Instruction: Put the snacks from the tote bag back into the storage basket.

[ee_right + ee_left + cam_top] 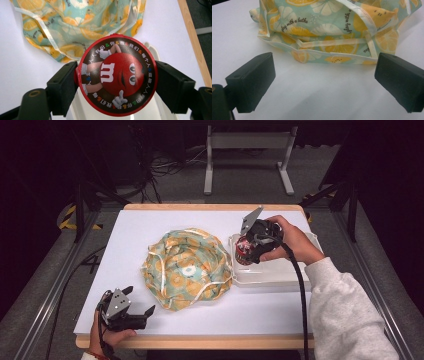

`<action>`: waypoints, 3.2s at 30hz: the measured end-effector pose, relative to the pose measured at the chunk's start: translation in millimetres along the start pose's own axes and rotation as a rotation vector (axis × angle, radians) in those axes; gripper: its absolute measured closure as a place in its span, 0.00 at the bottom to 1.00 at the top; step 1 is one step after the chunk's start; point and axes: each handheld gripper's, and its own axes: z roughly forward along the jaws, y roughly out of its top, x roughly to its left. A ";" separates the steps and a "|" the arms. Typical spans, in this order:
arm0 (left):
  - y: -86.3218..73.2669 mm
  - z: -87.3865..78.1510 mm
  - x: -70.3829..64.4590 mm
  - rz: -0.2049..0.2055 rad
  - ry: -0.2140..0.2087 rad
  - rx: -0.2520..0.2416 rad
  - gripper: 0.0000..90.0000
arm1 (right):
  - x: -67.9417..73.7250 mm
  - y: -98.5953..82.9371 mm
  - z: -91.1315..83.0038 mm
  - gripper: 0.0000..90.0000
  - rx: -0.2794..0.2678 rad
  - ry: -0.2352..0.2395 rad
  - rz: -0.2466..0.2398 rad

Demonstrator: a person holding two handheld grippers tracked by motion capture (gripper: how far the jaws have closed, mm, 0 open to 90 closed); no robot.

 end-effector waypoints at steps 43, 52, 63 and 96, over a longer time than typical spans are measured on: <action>-0.1 0.2 0.2 0.002 -0.002 0.004 0.04 | -29.7 -57.9 37.1 0.26 0.165 0.009 0.060; -0.3 0.7 0.2 -0.001 -0.006 0.006 0.04 | -32.4 -66.1 51.0 0.26 0.179 0.044 0.077; -0.5 0.6 0.0 -0.001 -0.008 0.011 0.04 | -31.9 -69.4 57.8 0.26 0.183 0.064 0.082; 0.2 1.4 -0.2 0.012 -0.004 0.011 0.04 | -23.7 -74.5 44.9 0.25 0.112 -0.024 0.112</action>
